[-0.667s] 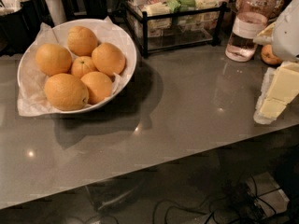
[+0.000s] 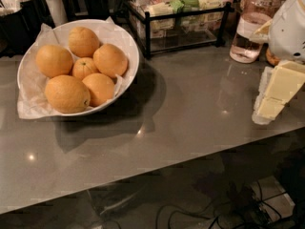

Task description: Pick orange from white bowl

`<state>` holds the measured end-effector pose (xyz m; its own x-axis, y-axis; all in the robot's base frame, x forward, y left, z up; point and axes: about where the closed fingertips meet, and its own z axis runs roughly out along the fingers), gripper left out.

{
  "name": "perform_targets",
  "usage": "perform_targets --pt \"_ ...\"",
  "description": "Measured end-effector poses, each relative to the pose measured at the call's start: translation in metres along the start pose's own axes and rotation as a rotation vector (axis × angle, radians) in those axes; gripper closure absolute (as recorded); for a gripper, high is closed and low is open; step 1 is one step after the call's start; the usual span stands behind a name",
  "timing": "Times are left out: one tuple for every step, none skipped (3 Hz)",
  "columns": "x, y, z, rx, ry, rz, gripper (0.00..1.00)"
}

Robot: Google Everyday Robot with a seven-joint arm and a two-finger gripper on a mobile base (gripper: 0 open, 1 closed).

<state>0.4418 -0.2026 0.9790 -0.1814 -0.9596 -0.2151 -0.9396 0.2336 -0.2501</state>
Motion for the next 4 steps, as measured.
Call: perform_targets --pt "-0.041 0.007 0.011 -0.058 -0.048 -0.113 0.00" --pt "-0.086 0.022 0.028 -0.144 -0.119 -0.234 0.00" --pt "-0.128 0.040 0.041 -0.207 -0.189 -0.333 0.00" --pt "-0.166 0.057 0.052 -0.252 -0.244 -0.415 0.00"
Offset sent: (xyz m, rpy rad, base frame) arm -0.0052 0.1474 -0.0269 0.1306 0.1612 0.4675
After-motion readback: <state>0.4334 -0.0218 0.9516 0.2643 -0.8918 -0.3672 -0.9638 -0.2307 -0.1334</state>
